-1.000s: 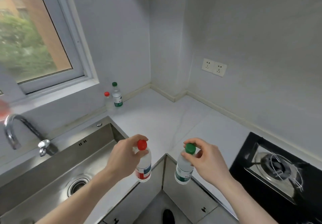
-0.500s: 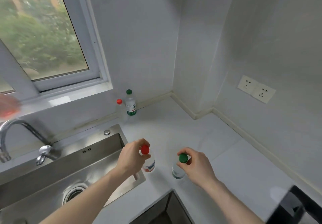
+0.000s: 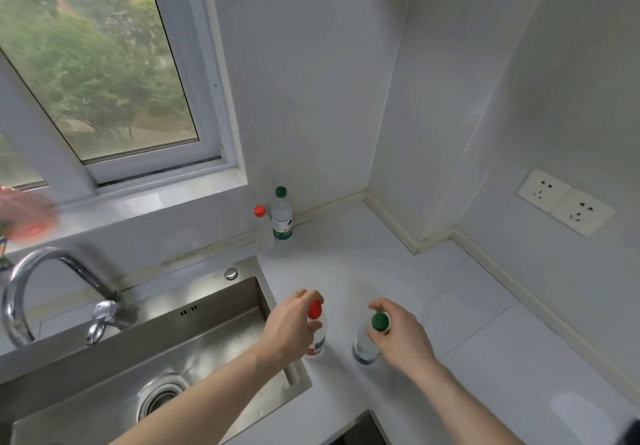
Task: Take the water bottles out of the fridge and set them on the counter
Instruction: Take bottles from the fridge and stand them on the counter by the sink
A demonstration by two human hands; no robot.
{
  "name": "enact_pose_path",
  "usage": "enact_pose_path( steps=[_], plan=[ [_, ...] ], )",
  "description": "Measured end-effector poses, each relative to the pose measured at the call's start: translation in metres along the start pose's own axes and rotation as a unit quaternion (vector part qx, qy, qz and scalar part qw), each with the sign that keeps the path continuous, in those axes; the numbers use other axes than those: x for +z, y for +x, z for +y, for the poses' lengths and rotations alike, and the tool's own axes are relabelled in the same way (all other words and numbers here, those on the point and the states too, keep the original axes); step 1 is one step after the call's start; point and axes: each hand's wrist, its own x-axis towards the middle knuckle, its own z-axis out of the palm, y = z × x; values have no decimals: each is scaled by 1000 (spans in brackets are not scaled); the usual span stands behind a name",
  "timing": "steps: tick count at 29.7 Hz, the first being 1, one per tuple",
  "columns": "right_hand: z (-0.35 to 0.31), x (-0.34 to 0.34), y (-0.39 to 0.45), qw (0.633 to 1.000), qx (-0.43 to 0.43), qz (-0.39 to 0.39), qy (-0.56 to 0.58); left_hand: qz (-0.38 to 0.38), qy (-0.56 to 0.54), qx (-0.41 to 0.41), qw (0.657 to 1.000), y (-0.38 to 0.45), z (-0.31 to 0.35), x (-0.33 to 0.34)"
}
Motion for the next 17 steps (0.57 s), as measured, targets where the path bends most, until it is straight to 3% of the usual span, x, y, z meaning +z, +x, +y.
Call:
enact_pose_path(
  steps=[8,17],
  plan=[
    [-14,14,16,999,41,-11,-34,-50,-24,30,998,16,-16,2],
    [-27,3,65,1000,13,-3,-1,-8,-8,38,999,64,-20,-4]
  ],
)
